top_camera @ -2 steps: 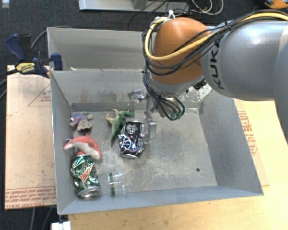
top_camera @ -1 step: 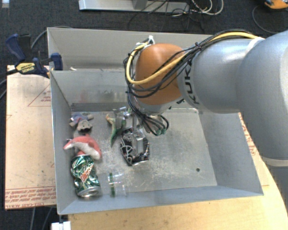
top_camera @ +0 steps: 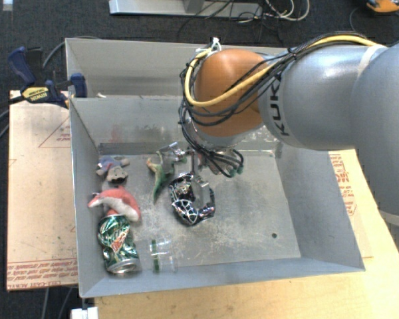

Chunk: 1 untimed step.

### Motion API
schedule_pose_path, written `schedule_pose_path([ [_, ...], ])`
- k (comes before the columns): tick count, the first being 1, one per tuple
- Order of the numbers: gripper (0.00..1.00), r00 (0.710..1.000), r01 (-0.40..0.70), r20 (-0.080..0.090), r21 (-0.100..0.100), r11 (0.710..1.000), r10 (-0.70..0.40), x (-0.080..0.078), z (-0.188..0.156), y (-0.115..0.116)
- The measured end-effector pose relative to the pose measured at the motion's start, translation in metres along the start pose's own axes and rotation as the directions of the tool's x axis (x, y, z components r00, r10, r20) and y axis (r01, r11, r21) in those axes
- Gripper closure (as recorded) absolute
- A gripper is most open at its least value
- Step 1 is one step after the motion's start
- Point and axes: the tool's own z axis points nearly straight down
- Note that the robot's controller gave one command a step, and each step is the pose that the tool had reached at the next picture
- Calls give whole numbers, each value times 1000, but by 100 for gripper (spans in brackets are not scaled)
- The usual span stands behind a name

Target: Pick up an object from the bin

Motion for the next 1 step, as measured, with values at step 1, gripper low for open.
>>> schedule_pose_path([
  [1,100,937,350,8,-2,937,-350,22,64,-19],
])
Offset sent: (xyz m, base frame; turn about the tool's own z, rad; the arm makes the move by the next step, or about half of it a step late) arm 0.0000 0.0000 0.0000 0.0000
